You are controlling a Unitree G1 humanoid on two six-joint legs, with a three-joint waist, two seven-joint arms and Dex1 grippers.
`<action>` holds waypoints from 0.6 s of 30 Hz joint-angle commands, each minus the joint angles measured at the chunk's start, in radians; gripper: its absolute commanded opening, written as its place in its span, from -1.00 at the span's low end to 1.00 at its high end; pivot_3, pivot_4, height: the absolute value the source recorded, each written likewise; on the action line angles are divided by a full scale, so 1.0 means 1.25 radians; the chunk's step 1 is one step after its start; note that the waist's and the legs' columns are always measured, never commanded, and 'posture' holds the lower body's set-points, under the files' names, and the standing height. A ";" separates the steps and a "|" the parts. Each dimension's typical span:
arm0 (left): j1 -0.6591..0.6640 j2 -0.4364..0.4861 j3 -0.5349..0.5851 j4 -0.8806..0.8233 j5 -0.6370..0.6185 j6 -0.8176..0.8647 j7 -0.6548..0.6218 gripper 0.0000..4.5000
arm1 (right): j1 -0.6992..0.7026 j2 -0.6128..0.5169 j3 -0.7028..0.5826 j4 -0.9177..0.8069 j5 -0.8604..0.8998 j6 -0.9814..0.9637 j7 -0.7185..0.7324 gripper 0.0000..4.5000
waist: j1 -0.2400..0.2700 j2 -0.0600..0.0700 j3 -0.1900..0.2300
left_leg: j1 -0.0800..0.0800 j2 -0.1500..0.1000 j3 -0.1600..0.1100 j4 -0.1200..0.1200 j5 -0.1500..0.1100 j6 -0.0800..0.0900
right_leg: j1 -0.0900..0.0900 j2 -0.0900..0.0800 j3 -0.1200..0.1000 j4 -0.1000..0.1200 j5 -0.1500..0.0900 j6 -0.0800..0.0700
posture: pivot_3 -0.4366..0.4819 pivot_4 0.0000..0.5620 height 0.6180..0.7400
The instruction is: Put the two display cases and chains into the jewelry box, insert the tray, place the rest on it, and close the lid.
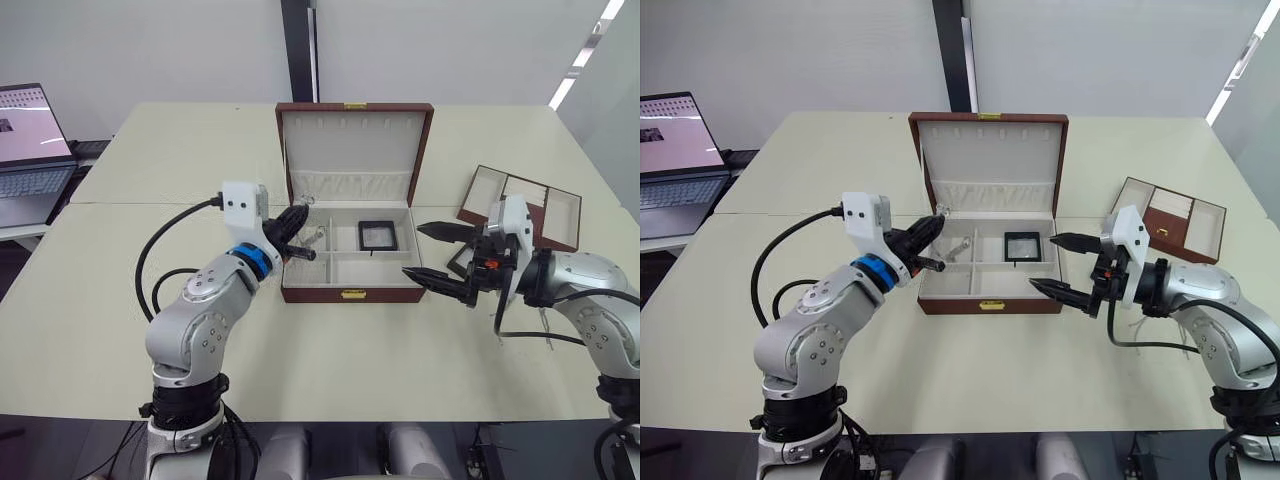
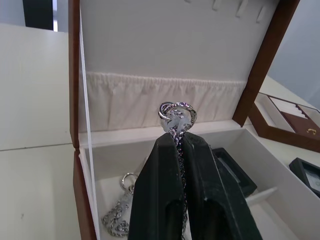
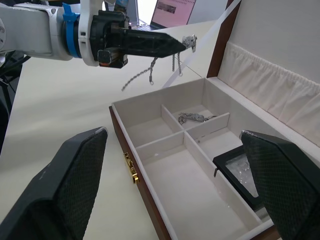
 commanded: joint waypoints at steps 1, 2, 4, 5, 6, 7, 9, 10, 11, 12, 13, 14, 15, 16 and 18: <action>0.016 0.009 -0.017 -0.015 -0.010 -0.012 -0.023 -0.99 | 0.004 -0.008 -0.032 -0.033 0.012 -0.001 -0.005 1.00 | 0.000 0.000 0.000 | 0.000 0.000 0.000 0.000 0.000 0.000 | 0.000 0.000 0.000 0.000 0.000 0.000 | -0.05 -0.47 1.00; 0.022 0.011 -0.022 -0.010 -0.007 -0.016 -0.028 -0.99 | 0.006 -0.009 -0.034 -0.036 0.012 0.000 -0.006 1.00 | 0.000 0.000 0.000 | 0.000 0.000 0.000 0.000 0.000 0.000 | 0.000 0.000 0.000 0.000 0.000 0.000 | -0.05 -0.47 1.00; 0.037 0.017 -0.030 -0.002 -0.002 -0.021 -0.040 -0.99 | 0.012 -0.011 -0.039 -0.041 0.015 0.005 -0.007 1.00 | 0.000 0.000 0.000 | 0.000 0.000 0.000 0.000 0.000 0.000 | 0.000 0.000 0.000 0.000 0.000 0.000 | -0.05 -0.47 1.00; 0.044 0.021 -0.034 0.002 0.002 -0.027 -0.045 -0.99 | 0.015 -0.011 -0.041 -0.043 0.016 0.007 -0.007 1.00 | 0.000 0.000 0.000 | 0.000 0.000 0.000 0.000 0.000 0.000 | 0.000 0.000 0.000 0.000 0.000 0.000 | -0.05 -0.47 1.00; 0.051 0.024 -0.038 0.006 0.006 -0.032 -0.049 -0.99 | 0.018 -0.012 -0.043 -0.046 0.017 0.009 -0.008 1.00 | 0.000 0.000 0.000 | 0.000 0.000 0.000 0.000 0.000 0.000 | 0.000 0.000 0.000 0.000 0.000 0.000 | -0.05 -0.47 1.00; 0.056 0.025 -0.039 0.010 0.007 -0.035 -0.052 -0.99 | 0.021 -0.012 -0.044 -0.048 0.017 0.010 -0.008 1.00 | 0.000 0.000 0.000 | 0.000 0.000 0.000 0.000 0.000 0.000 | 0.000 0.000 0.000 0.000 0.000 0.000 | -0.05 -0.47 1.00; 0.065 0.029 -0.044 0.012 0.008 -0.038 -0.058 -0.99 | 0.027 -0.012 -0.047 -0.053 0.018 0.013 -0.008 1.00 | 0.000 0.000 0.000 | 0.000 0.000 0.000 0.000 0.000 0.001 | 0.000 0.000 0.000 0.000 0.000 0.000 | -0.05 -0.47 1.00; 0.070 0.031 -0.048 0.013 0.011 -0.041 -0.061 -0.99 | 0.029 -0.012 -0.049 -0.055 0.018 0.014 -0.008 1.00 | 0.000 0.000 0.000 | 0.000 0.000 0.000 0.000 0.000 0.001 | 0.000 0.000 0.000 0.000 0.000 0.000 | -0.05 -0.47 1.00; 0.073 0.032 -0.051 0.013 0.011 -0.043 -0.063 -0.99 | 0.031 -0.012 -0.050 -0.055 0.018 0.015 -0.008 1.00 | 0.000 0.000 0.000 | 0.000 0.000 0.000 0.000 0.000 0.001 | 0.000 0.000 0.000 0.000 0.000 0.000 | -0.05 -0.47 1.00; 0.075 0.032 -0.053 0.013 0.011 -0.044 -0.063 -0.99 | 0.033 -0.012 -0.051 -0.056 0.018 0.015 -0.008 1.00 | 0.000 0.000 0.000 | 0.000 0.000 0.000 0.000 0.000 0.001 | 0.000 0.000 0.000 0.000 0.000 0.000 | -0.05 -0.47 1.00; 0.075 0.031 -0.053 0.012 0.010 -0.043 -0.063 -0.99 | 0.034 -0.012 -0.052 -0.056 0.018 0.016 -0.008 1.00 | 0.000 0.000 0.000 | 0.000 0.000 0.000 0.000 0.000 0.001 | 0.000 0.000 0.000 0.000 0.000 0.000 | -0.05 -0.47 1.00; 0.076 0.031 -0.054 0.011 0.009 -0.044 -0.063 -0.99 | 0.034 -0.012 -0.053 -0.057 0.018 0.016 -0.008 1.00 | 0.001 0.000 0.000 | 0.000 0.000 0.000 0.000 0.000 0.001 | 0.000 0.000 0.000 0.000 0.000 0.000 | -0.05 -0.47 1.00; 0.077 0.031 -0.055 0.011 0.009 -0.044 -0.063 -0.99 | 0.034 -0.012 -0.054 -0.057 0.018 0.017 -0.008 1.00 | 0.000 0.000 0.000 | 0.000 0.000 0.000 0.000 0.000 0.001 | 0.000 0.000 0.000 0.000 0.000 0.000 | -0.05 -0.47 1.00; 0.076 0.031 -0.056 0.012 0.009 -0.044 -0.063 -0.99 | 0.034 -0.012 -0.053 -0.056 0.017 0.017 -0.007 1.00 | 0.000 0.000 0.000 | 0.000 0.000 0.000 0.000 0.000 0.001 | 0.000 0.000 0.000 0.000 0.000 0.000 | -0.05 -0.47 1.00; 0.076 0.030 -0.057 0.012 0.008 -0.045 -0.063 -0.99 | 0.033 -0.012 -0.053 -0.055 0.016 0.016 -0.007 1.00 | 0.000 0.000 0.000 | 0.000 0.000 0.000 0.000 0.000 0.001 | 0.000 0.000 0.000 0.000 0.000 0.000 | -0.05 -0.47 1.00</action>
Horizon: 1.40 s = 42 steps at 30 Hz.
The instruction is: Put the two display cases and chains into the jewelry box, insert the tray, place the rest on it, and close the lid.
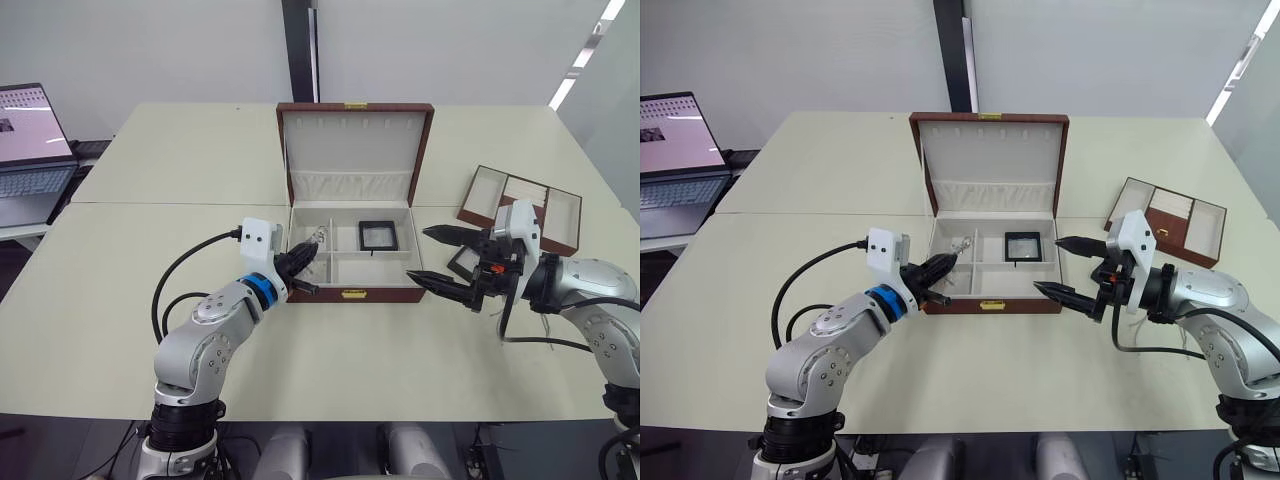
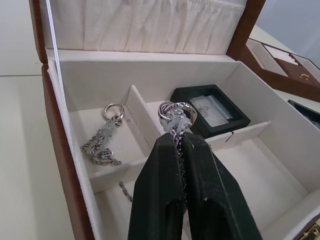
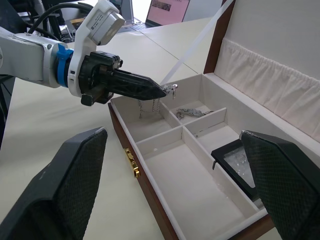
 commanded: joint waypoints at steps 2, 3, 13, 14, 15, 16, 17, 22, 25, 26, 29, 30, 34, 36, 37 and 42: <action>-0.004 0.002 -0.008 -0.021 -0.003 -0.016 -0.010 -0.99 | -0.002 -0.009 -0.024 -0.023 0.013 -0.004 0.001 1.00 | 0.000 0.000 0.000 | 0.000 0.000 0.000 0.000 0.000 0.000 | 0.000 0.000 0.000 0.000 0.000 0.000 | -0.05 -0.47 1.00; -0.004 0.002 -0.009 -0.021 -0.003 -0.017 -0.011 -0.99 | -0.003 -0.009 -0.024 -0.021 0.012 -0.005 0.002 1.00 | 0.000 0.000 0.000 | 0.000 0.000 0.000 0.000 0.000 0.000 | 0.000 0.000 0.000 0.000 0.000 0.000 | -0.05 -0.47 1.00; -0.009 0.010 0.000 -0.023 -0.003 -0.021 -0.018 0.14 | -0.002 -0.007 -0.021 -0.015 0.007 -0.011 0.008 1.00 | 0.000 0.000 0.000 | 0.000 0.000 0.000 0.000 0.000 0.000 | 0.000 0.000 0.000 0.000 0.000 0.000 | -0.05 -0.47 1.00; -0.010 0.011 0.002 -0.024 -0.006 -0.019 -0.020 0.25 | -0.001 -0.008 -0.021 -0.013 0.006 -0.012 0.009 1.00 | 0.000 0.000 0.000 | 0.000 0.000 0.000 0.000 0.000 0.000 | 0.000 0.000 0.000 0.000 0.000 0.000 | -0.05 -0.47 1.00; -0.011 0.014 0.006 -0.026 -0.012 -0.017 -0.025 0.39 | 0.001 -0.009 -0.024 -0.008 0.004 -0.014 0.011 1.00 | 0.000 0.000 0.000 | 0.000 0.000 0.000 0.000 0.000 0.000 | 0.000 0.000 0.000 0.000 0.000 0.000 | -0.05 -0.47 1.00; -0.013 0.020 0.012 -0.031 -0.023 -0.012 -0.035 0.51 | 0.006 -0.012 -0.030 0.000 0.001 -0.017 0.013 1.00 | 0.000 0.000 0.000 | 0.000 0.000 0.000 0.000 0.000 0.000 | 0.000 0.000 0.000 0.000 0.000 0.000 | -0.05 -0.47 1.00; -0.013 0.025 0.016 -0.035 -0.030 -0.008 -0.042 0.65 | 0.010 -0.015 -0.035 0.005 -0.001 -0.020 0.014 1.00 | 0.000 0.000 0.000 | 0.000 0.000 0.000 0.000 0.000 0.000 | 0.000 0.000 0.000 0.000 0.000 0.000 | -0.05 -0.47 1.00; -0.008 0.133 0.132 -0.047 -0.162 0.039 -0.154 0.99 | 0.063 -0.060 -0.098 0.061 -0.015 -0.045 0.044 1.00 | -0.001 0.000 0.000 | 0.000 0.000 0.000 0.000 0.000 0.000 | 0.000 0.000 0.000 0.000 0.000 0.000 | -0.05 -0.47 1.00; 0.028 0.240 0.184 -0.040 -0.226 0.073 -0.253 0.99 | 0.102 -0.085 -0.141 0.104 -0.024 -0.066 0.062 1.00 | -0.003 0.000 0.000 | 0.000 0.000 0.000 0.000 0.000 0.000 | 0.000 0.000 0.000 0.000 0.000 0.000 | -0.05 -0.47 1.00; 0.039 0.264 0.186 -0.039 -0.229 0.072 -0.272 0.99 | 0.109 -0.089 -0.147 0.111 -0.026 -0.071 0.065 1.00 | -0.004 0.000 0.000 | 0.000 0.000 0.000 0.000 0.000 0.000 | 0.000 0.000 0.000 0.000 0.000 0.000 | -0.05 -0.47 1.00; 0.086 0.376 0.241 0.002 -0.222 0.062 -0.345 0.99 | 0.144 -0.112 -0.190 0.153 -0.038 -0.088 0.084 1.00 | -0.003 0.000 0.000 | 0.000 0.000 0.001 0.000 0.000 0.000 | 0.000 0.000 0.001 0.000 0.000 0.000 | -0.05 -0.47 1.00; 0.101 0.405 0.255 0.020 -0.209 0.047 -0.362 0.99 | 0.153 -0.118 -0.201 0.167 -0.042 -0.093 0.088 1.00 | -0.003 0.000 0.000 | 0.000 0.000 0.001 -0.001 0.000 0.000 | 0.000 0.000 0.001 0.000 0.000 0.000 | -0.05 -0.47 1.00; 0.162 0.492 0.291 0.144 -0.115 -0.058 -0.412 0.99 | 0.178 -0.124 -0.241 0.235 -0.051 -0.111 0.094 1.00 | -0.003 0.001 0.001 | 0.001 0.001 0.001 -0.001 0.000 0.001 | 0.000 0.000 0.001 0.000 0.000 0.000 | -0.05 -0.47 1.00; 0.179 0.519 0.306 0.201 -0.081 -0.101 -0.428 0.99 | 0.184 -0.127 -0.253 0.268 -0.062 -0.125 0.096 1.00 | -0.004 0.001 0.001 | 0.002 0.001 0.001 -0.001 0.000 0.001 | 0.000 0.000 0.001 0.000 0.000 0.000 | -0.05 -0.47 1.00; 0.183 0.529 0.315 0.228 -0.069 -0.120 -0.434 0.99 | 0.187 -0.128 -0.258 0.284 -0.068 -0.133 0.097 1.00 | -0.004 0.001 0.001 | 0.001 0.001 0.001 -0.001 0.000 0.001 | 0.000 0.000 0.001 0.000 0.000 0.000 | -0.05 -0.47 1.00; 0.208 0.550 0.357 0.308 -0.029 -0.179 -0.446 0.99 | 0.200 -0.134 -0.274 0.355 -0.103 -0.177 0.102 1.00 | -0.003 0.001 0.001 | 0.001 0.001 0.001 -0.002 0.000 0.001 | 0.000 0.000 0.001 0.000 0.000 0.000 | -0.05 -0.47 1.00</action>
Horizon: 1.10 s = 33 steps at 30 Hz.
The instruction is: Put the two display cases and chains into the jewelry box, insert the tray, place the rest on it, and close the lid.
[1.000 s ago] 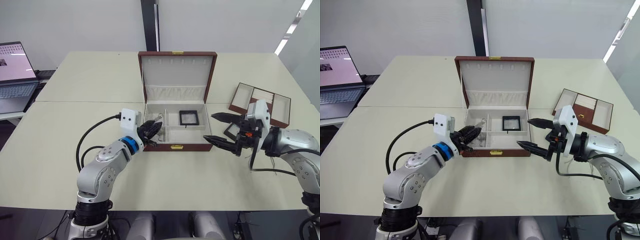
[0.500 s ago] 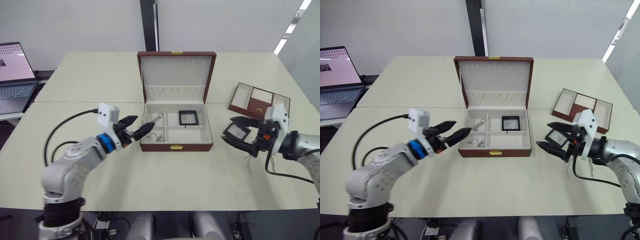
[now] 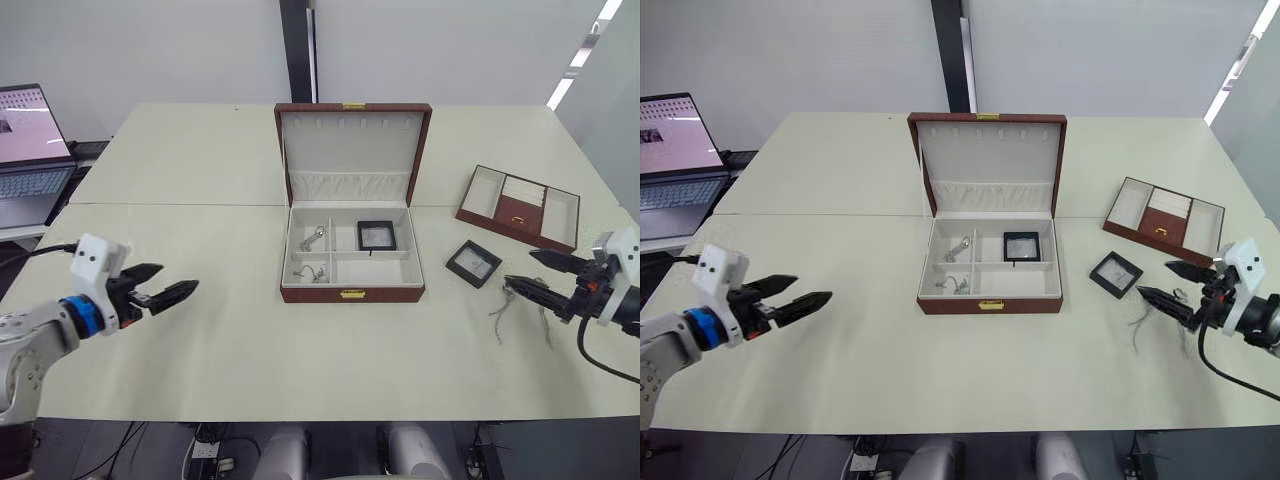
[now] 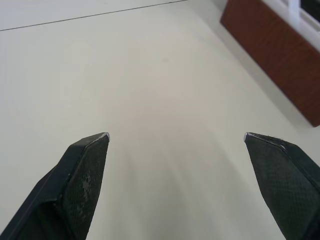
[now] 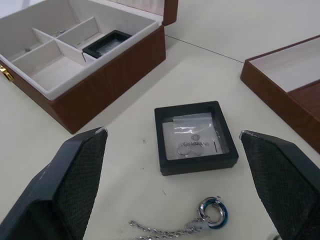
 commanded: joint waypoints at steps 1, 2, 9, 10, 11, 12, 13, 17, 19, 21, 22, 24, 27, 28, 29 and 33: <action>0.015 0.020 0.051 0.032 0.028 -0.048 -0.012 0.99 | 0.007 -0.018 -0.044 0.037 -0.020 -0.045 0.004 1.00 | 0.000 0.000 0.000 | 0.000 0.000 0.000 0.000 0.000 0.000 | 0.000 0.000 0.000 0.000 0.000 0.000 | -0.05 -0.47 1.00; 0.025 0.020 0.063 0.045 0.035 -0.058 -0.012 0.99 | 0.012 -0.019 -0.048 0.056 -0.029 -0.057 0.003 1.00 | 0.000 0.000 0.000 | 0.000 0.000 0.000 0.000 0.000 0.000 | 0.000 0.000 0.000 0.000 0.000 0.000 | -0.05 -0.47 1.00; 0.069 0.005 0.106 0.092 0.065 -0.107 0.000 0.99 | 0.003 -0.017 -0.062 0.157 -0.063 -0.115 -0.012 1.00 | -0.001 0.000 0.000 | 0.000 0.000 0.000 0.000 0.000 0.000 | 0.000 0.000 0.000 0.000 0.000 0.000 | -0.05 -0.47 1.00; 0.072 0.001 0.111 0.095 0.065 -0.112 0.005 0.99 | -0.002 -0.017 -0.061 0.172 -0.068 -0.125 -0.015 1.00 | -0.001 0.000 0.000 | 0.000 0.000 0.000 0.000 0.000 0.000 | 0.000 0.000 0.000 0.000 0.000 0.000 | -0.05 -0.47 1.00; 0.074 -0.002 0.115 0.098 0.066 -0.117 0.009 0.99 | -0.005 -0.016 -0.060 0.185 -0.072 -0.131 -0.014 1.00 | -0.001 0.000 0.000 | 0.000 0.000 0.000 0.000 0.000 0.000 | 0.000 0.000 0.000 0.000 0.000 0.000 | -0.05 -0.47 1.00; 0.076 -0.003 0.117 0.100 0.067 -0.120 0.012 0.99 | -0.009 -0.016 -0.059 0.194 -0.074 -0.136 -0.012 1.00 | -0.001 0.000 0.000 | 0.000 0.000 0.000 0.000 0.000 0.000 | 0.000 0.000 0.000 0.000 0.000 0.000 | -0.05 -0.47 1.00; 0.077 -0.007 0.119 0.100 0.066 -0.122 0.014 0.99 | -0.012 -0.016 -0.056 0.203 -0.076 -0.141 -0.011 1.00 | -0.001 0.000 0.000 | 0.000 0.000 0.000 0.000 0.000 0.000 | 0.000 0.000 0.000 0.000 0.000 0.000 | -0.05 -0.47 1.00; 0.079 -0.014 0.123 0.098 0.064 -0.126 0.017 0.99 | -0.019 -0.018 -0.048 0.223 -0.082 -0.153 -0.008 1.00 | -0.001 0.000 0.000 | 0.000 0.000 0.000 0.000 0.000 0.000 | 0.000 0.000 0.000 0.000 0.000 0.000 | -0.05 -0.47 1.00; 0.079 -0.016 0.124 0.097 0.064 -0.128 0.019 0.99 | -0.020 -0.019 -0.047 0.225 -0.083 -0.155 -0.007 1.00 | -0.001 0.000 0.000 | 0.000 0.000 0.000 0.000 0.000 0.000 | 0.000 0.000 0.000 0.000 0.000 0.000 | -0.05 -0.47 1.00; 0.081 -0.018 0.122 0.099 0.067 -0.131 0.022 0.99 | -0.020 -0.019 -0.047 0.228 -0.084 -0.157 -0.008 1.00 | -0.001 0.000 0.000 | 0.000 0.000 0.000 0.000 0.000 0.000 | 0.000 0.000 0.000 0.000 0.000 0.000 | -0.05 -0.47 1.00; 0.082 -0.017 0.120 0.101 0.070 -0.133 0.024 0.99 | -0.019 -0.019 -0.048 0.229 -0.085 -0.157 -0.008 1.00 | -0.001 0.000 0.000 | 0.000 0.000 0.000 0.000 0.000 0.000 | 0.000 0.000 0.000 0.001 0.000 0.000 | -0.05 -0.47 1.00; 0.082 -0.020 0.117 0.102 0.071 -0.136 0.024 0.99 | -0.017 -0.018 -0.052 0.233 -0.087 -0.159 -0.008 1.00 | -0.001 0.000 0.000 | 0.000 0.000 0.000 0.000 0.000 0.000 | 0.000 0.000 0.000 0.001 0.000 0.000 | -0.05 -0.47 1.00; 0.080 -0.022 0.116 0.099 0.071 -0.135 0.024 0.99 | -0.015 -0.018 -0.054 0.239 -0.090 -0.163 -0.006 1.00 | -0.001 0.000 0.000 | 0.000 0.000 0.000 0.000 0.000 0.000 | 0.000 0.000 0.000 0.001 0.000 0.000 | -0.05 -0.47 1.00; 0.076 -0.023 0.113 0.100 0.071 -0.136 0.025 0.99 | -0.015 -0.017 -0.054 0.240 -0.091 -0.164 -0.006 1.00 | -0.001 0.000 0.000 | 0.000 0.000 0.000 0.000 0.000 0.000 | 0.000 0.000 0.000 0.001 0.000 0.000 | -0.05 -0.47 1.00; 0.070 -0.024 0.109 0.099 0.070 -0.134 0.025 0.99 | -0.014 -0.017 -0.055 0.239 -0.090 -0.163 -0.007 1.00 | -0.001 0.000 0.000 | 0.000 0.000 0.000 0.000 0.000 0.000 | 0.000 0.000 0.000 0.001 0.000 0.000 | -0.05 -0.47 1.00; 0.061 -0.027 0.103 0.097 0.070 -0.132 0.024 0.99 | -0.009 -0.018 -0.059 0.241 -0.090 -0.165 -0.008 1.00 | -0.001 0.000 0.000 | 0.000 0.000 0.000 0.000 0.000 0.000 | 0.000 0.000 0.000 0.001 0.000 0.000 | -0.05 -0.47 1.00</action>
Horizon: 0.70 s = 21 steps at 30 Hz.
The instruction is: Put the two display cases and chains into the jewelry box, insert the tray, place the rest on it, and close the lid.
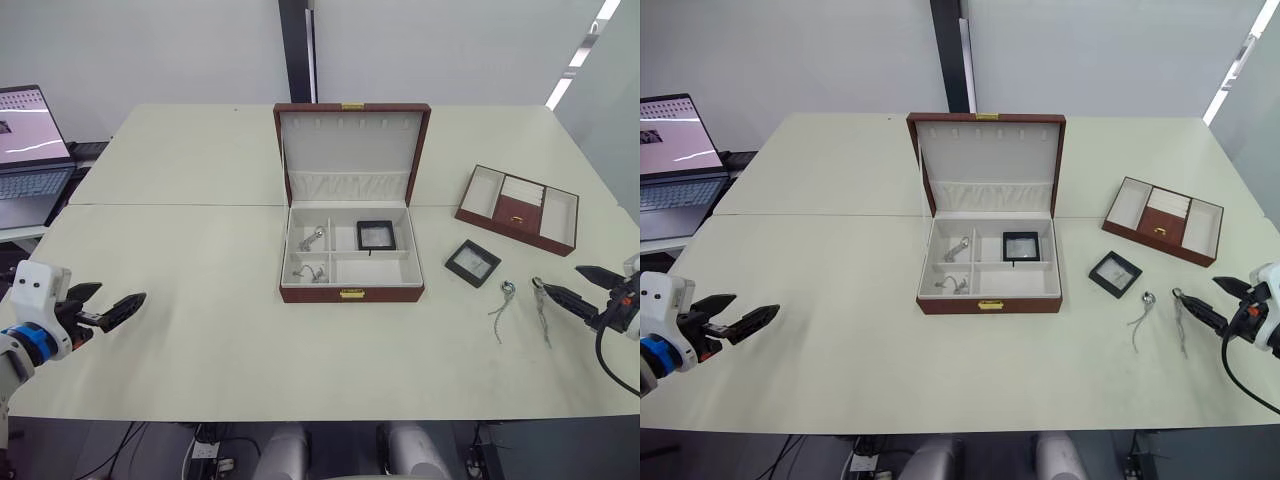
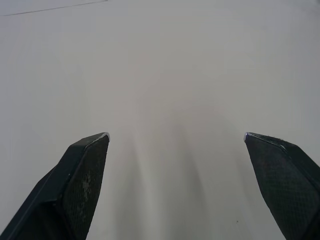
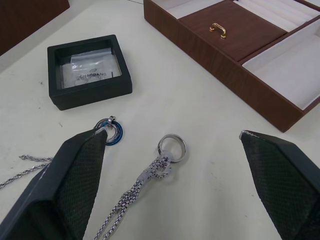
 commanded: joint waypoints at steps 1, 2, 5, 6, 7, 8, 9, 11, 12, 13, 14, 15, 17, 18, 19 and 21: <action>-0.007 0.000 0.011 -0.014 -0.001 -0.008 0.003 0.99 | 0.004 -0.015 -0.030 -0.006 0.006 -0.012 0.005 1.00 | 0.000 0.000 0.000 | 0.000 0.000 0.000 0.000 0.000 0.000 | 0.000 0.000 0.000 0.000 0.000 0.000 | -0.05 -0.47 1.00; -0.008 -0.001 0.011 -0.014 0.000 -0.008 0.003 0.99 | 0.006 -0.016 -0.032 -0.006 0.006 -0.012 0.005 1.00 | 0.000 0.000 0.000 | 0.000 0.000 0.000 0.000 0.000 0.000 | 0.000 0.000 0.000 0.000 0.000 0.000 | -0.05 -0.47 1.00; -0.010 -0.002 0.007 -0.015 0.000 -0.007 0.000 0.99 | 0.010 -0.018 -0.035 -0.004 0.007 -0.013 0.007 1.00 | 0.000 0.000 0.000 | 0.000 0.000 0.000 0.000 0.000 0.000 | 0.000 0.000 0.000 0.000 0.000 0.000 | -0.05 -0.47 1.00; -0.012 -0.003 0.004 -0.018 -0.001 -0.006 0.000 0.99 | 0.010 -0.018 -0.035 -0.004 0.007 -0.013 0.007 1.00 | 0.000 0.000 0.000 | 0.000 0.000 0.000 0.000 0.000 0.000 | 0.000 0.000 0.000 0.000 0.000 0.000 | -0.05 -0.47 1.00; -0.017 -0.004 0.002 -0.024 -0.005 -0.002 0.000 0.99 | 0.009 -0.018 -0.034 -0.004 0.008 -0.013 0.007 1.00 | 0.000 0.000 0.000 | 0.000 0.000 0.000 0.000 0.000 0.000 | 0.000 0.000 0.000 0.000 0.000 0.000 | -0.05 -0.47 1.00; -0.021 -0.005 0.000 -0.028 -0.007 0.001 0.000 0.99 | 0.007 -0.018 -0.034 -0.003 0.008 -0.012 0.007 1.00 | 0.000 0.000 0.000 | 0.000 0.000 0.000 0.000 0.000 0.000 | 0.000 0.000 0.000 0.000 0.000 0.000 | -0.05 -0.47 1.00; -0.027 -0.006 -0.003 -0.038 -0.012 0.006 -0.002 0.99 | 0.006 -0.018 -0.033 -0.005 0.008 -0.010 0.007 1.00 | 0.000 0.000 0.000 | 0.000 0.000 0.000 0.000 0.000 0.000 | 0.000 0.000 0.000 0.000 0.000 0.000 | -0.05 -0.47 1.00; -0.037 -0.007 -0.008 -0.058 -0.026 0.019 -0.011 0.99 | 0.007 -0.017 -0.032 -0.018 0.012 -0.004 0.009 1.00 | 0.000 0.000 0.000 | 0.000 0.000 0.000 0.000 0.000 0.000 | 0.000 0.000 0.000 0.000 0.000 0.000 | -0.05 -0.47 1.00; -0.040 -0.007 -0.016 -0.074 -0.033 0.028 -0.019 0.99 | 0.009 -0.016 -0.033 -0.032 0.019 0.006 0.013 1.00 | 0.000 0.000 0.000 | 0.000 0.000 0.000 0.000 0.000 0.000 | 0.000 0.000 0.000 0.000 0.000 0.000 | -0.05 -0.47 1.00; -0.042 -0.005 -0.025 -0.091 -0.040 0.037 -0.029 0.99 | 0.011 -0.014 -0.036 -0.049 0.030 0.019 0.015 1.00 | 0.000 0.000 0.000 | 0.000 0.000 0.000 0.000 0.000 0.000 | 0.000 0.000 0.000 0.000 0.000 0.000 | -0.05 -0.47 1.00; -0.046 -0.002 -0.034 -0.109 -0.048 0.046 -0.038 0.99 | 0.015 -0.013 -0.039 -0.069 0.040 0.034 0.016 1.00 | 0.000 0.000 0.000 | 0.000 0.000 0.000 0.000 0.000 0.000 | 0.000 0.000 0.000 0.000 0.000 0.000 | -0.05 -0.47 1.00; -0.055 0.001 -0.044 -0.130 -0.057 0.059 -0.044 0.99 | 0.022 -0.010 -0.040 -0.094 0.049 0.048 0.017 1.00 | 0.000 0.000 0.000 | 0.000 0.000 0.000 0.000 0.000 0.000 | 0.000 0.000 0.000 0.000 0.000 0.000 | -0.05 -0.47 1.00; -0.091 0.007 -0.067 -0.170 -0.082 0.089 -0.055 0.99 | 0.041 -0.004 -0.042 -0.155 0.068 0.079 0.012 1.00 | 0.000 0.000 0.000 | 0.000 0.000 0.000 0.000 0.000 0.000 | 0.000 0.000 0.000 0.001 0.000 0.000 | -0.05 -0.47 1.00; -0.111 0.009 -0.082 -0.194 -0.097 0.107 -0.062 0.99 | 0.050 0.001 -0.043 -0.186 0.077 0.095 0.004 1.00 | 0.000 0.000 0.000 | 0.000 0.000 0.000 0.000 0.000 0.000 | 0.000 0.000 0.000 0.001 0.000 0.000 | -0.05 -0.47 1.00; -0.130 0.012 -0.099 -0.212 -0.106 0.122 -0.068 0.99 | 0.057 0.005 -0.045 -0.212 0.084 0.109 -0.004 1.00 | 0.001 0.000 0.000 | 0.000 0.000 0.000 0.000 0.000 0.000 | 0.000 0.000 0.000 0.001 0.000 0.000 | -0.05 -0.47 1.00; -0.172 0.012 -0.132 -0.236 -0.117 0.140 -0.076 0.99 | 0.071 0.015 -0.050 -0.259 0.098 0.136 -0.023 1.00 | 0.002 0.000 0.000 | 0.000 0.000 -0.001 0.001 0.000 0.000 | 0.000 0.000 -0.001 0.001 0.000 0.000 | -0.05 -0.47 1.00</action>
